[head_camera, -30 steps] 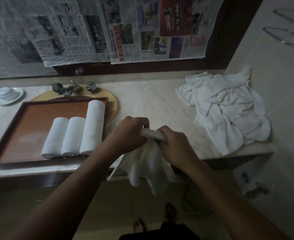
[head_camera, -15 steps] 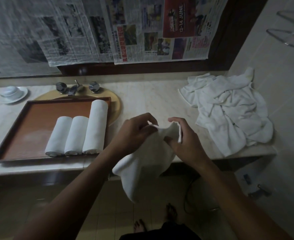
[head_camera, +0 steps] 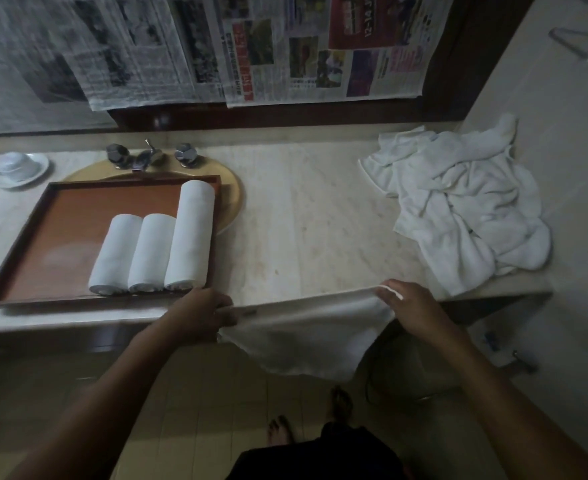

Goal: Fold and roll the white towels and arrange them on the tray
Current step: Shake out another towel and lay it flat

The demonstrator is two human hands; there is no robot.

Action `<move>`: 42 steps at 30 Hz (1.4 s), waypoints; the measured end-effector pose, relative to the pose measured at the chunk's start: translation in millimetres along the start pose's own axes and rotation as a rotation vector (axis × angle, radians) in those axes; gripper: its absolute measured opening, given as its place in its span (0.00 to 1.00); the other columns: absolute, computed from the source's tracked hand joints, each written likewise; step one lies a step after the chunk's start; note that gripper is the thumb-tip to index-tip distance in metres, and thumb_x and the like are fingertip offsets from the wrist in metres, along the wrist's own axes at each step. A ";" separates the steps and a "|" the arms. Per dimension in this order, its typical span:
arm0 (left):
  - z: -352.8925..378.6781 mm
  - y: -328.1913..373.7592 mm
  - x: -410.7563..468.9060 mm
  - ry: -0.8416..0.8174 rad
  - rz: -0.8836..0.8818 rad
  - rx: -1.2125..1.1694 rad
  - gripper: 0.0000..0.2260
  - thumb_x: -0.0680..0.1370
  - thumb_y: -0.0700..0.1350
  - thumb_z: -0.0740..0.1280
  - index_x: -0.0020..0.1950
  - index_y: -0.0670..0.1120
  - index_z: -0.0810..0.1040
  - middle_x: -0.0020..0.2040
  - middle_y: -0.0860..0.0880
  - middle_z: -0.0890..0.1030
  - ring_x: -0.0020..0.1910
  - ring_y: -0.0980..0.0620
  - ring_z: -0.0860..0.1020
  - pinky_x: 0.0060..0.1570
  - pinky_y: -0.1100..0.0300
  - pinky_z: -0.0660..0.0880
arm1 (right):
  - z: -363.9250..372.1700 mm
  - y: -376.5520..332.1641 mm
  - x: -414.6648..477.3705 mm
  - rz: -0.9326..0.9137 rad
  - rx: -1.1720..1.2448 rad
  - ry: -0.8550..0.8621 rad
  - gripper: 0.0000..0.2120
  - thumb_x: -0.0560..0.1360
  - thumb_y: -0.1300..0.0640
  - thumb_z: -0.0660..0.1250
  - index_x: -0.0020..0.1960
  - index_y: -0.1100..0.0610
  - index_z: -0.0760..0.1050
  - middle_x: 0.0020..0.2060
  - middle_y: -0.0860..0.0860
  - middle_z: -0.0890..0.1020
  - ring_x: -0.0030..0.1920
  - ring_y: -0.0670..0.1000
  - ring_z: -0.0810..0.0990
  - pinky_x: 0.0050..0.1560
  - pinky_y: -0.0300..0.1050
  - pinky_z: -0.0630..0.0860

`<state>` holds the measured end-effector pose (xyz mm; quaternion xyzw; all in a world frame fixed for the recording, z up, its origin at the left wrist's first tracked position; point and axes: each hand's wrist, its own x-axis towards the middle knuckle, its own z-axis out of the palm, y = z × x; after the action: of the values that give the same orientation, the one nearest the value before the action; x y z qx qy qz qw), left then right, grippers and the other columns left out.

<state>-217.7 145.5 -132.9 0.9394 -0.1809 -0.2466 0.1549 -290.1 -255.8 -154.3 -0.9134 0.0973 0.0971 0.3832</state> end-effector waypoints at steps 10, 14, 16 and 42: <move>23.7 -17.4 -7.1 -0.038 0.077 -0.386 0.13 0.78 0.56 0.72 0.42 0.47 0.82 0.35 0.47 0.82 0.34 0.52 0.81 0.36 0.52 0.77 | -17.9 38.9 -1.9 0.083 -0.125 -0.111 0.14 0.80 0.44 0.68 0.48 0.54 0.81 0.47 0.51 0.85 0.53 0.55 0.82 0.54 0.49 0.74; 1.0 0.8 20.8 0.131 0.025 -0.510 0.08 0.79 0.45 0.74 0.45 0.41 0.82 0.35 0.46 0.84 0.34 0.50 0.84 0.35 0.54 0.82 | -45.0 25.4 26.6 0.061 -0.088 -0.001 0.19 0.82 0.45 0.68 0.65 0.57 0.80 0.60 0.54 0.82 0.62 0.56 0.79 0.58 0.46 0.70; -11.5 8.0 37.3 0.236 -0.019 -0.544 0.10 0.77 0.44 0.75 0.42 0.40 0.82 0.31 0.48 0.83 0.31 0.52 0.83 0.31 0.57 0.80 | -56.1 20.0 47.0 0.026 -0.062 0.055 0.15 0.82 0.47 0.67 0.62 0.56 0.81 0.56 0.53 0.84 0.58 0.57 0.81 0.55 0.46 0.73; -167.5 -27.4 392.4 0.596 -0.260 -0.457 0.08 0.78 0.47 0.74 0.48 0.43 0.83 0.34 0.50 0.83 0.34 0.51 0.82 0.35 0.62 0.71 | -121.0 -32.3 439.3 -0.036 -0.104 0.295 0.13 0.78 0.45 0.72 0.42 0.54 0.78 0.33 0.46 0.79 0.35 0.47 0.75 0.36 0.43 0.67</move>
<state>195.5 40.3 -164.0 0.9262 0.0520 -0.0146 0.3732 153.2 -366.0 -159.9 -0.9379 0.1311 -0.0403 0.3186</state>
